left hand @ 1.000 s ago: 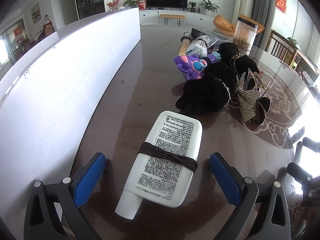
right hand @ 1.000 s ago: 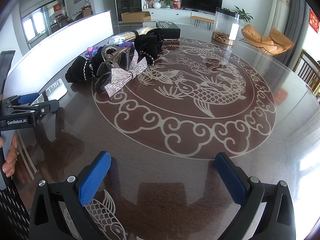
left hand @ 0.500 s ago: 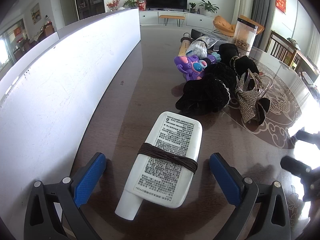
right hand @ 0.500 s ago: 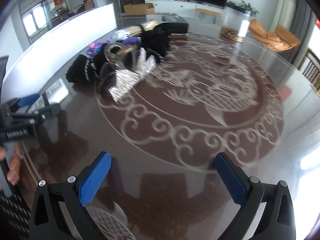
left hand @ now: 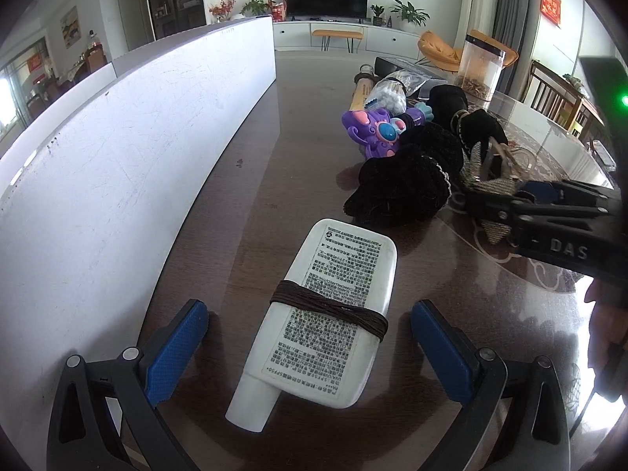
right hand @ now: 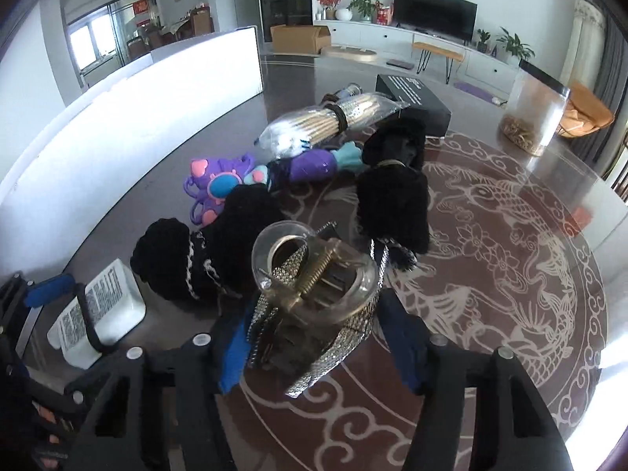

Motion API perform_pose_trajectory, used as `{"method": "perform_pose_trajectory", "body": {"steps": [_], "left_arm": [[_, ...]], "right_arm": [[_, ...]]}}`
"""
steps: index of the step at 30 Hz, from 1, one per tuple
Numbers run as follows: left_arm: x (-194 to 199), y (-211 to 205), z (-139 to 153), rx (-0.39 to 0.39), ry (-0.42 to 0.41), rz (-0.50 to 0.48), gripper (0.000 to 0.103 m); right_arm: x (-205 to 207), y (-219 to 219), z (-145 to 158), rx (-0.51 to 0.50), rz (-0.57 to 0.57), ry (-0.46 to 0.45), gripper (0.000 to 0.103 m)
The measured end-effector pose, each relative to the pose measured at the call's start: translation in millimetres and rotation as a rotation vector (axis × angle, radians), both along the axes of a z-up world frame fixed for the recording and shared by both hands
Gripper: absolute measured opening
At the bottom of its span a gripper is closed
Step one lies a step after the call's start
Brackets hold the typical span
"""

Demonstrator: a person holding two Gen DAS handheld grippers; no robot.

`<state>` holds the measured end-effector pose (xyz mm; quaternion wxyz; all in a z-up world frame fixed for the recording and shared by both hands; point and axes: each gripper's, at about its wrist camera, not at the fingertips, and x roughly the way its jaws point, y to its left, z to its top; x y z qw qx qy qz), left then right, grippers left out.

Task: Organize objects
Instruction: 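Grasp the white tube with left gripper while right gripper grasps rhinestone claw clip, then carry tube and claw clip into the cardboard enclosure and open both grippers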

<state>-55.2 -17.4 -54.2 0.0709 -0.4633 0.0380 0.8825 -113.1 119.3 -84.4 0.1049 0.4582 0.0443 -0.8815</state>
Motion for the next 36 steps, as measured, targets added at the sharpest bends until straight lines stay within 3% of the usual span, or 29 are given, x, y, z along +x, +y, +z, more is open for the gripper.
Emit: {"method": "perform_pose_trajectory", "body": {"steps": [2,4,6,8,13,16,26,27,29,36], "left_arm": [[0,0,0,0.001,-0.003,-0.004,0.103],[0,-1,2,0.003,0.007,-0.007,0.094],[2,-1,6,0.013,0.027,-0.019,0.065],[3,-2,9,0.042,0.035,-0.033,0.054],[6,-3,13,0.113,0.019,-0.073,0.053],[11,4,17,0.099,0.045,-0.102,0.053],[11,-2,17,0.106,0.052,-0.063,0.053],[11,-4,18,0.112,0.056,-0.056,0.053],[13,-9,21,0.128,0.067,-0.045,0.053],[18,-16,28,0.193,0.091,-0.038,0.053]], "right_arm": [[10,9,0,0.011,0.000,0.001,0.057],[23,19,-1,0.022,-0.003,0.005,0.057],[38,32,-1,0.034,-0.011,0.012,0.057],[55,45,-1,0.031,-0.027,0.022,0.058],[86,67,-1,0.016,-0.068,0.040,0.062],[92,73,-3,0.002,-0.065,0.013,0.088],[74,62,5,-0.025,-0.127,-0.013,0.091],[71,58,4,0.001,-0.133,-0.011,0.090],[70,53,1,0.056,-0.148,-0.005,0.055],[105,72,11,0.016,-0.148,0.002,0.054]]}}
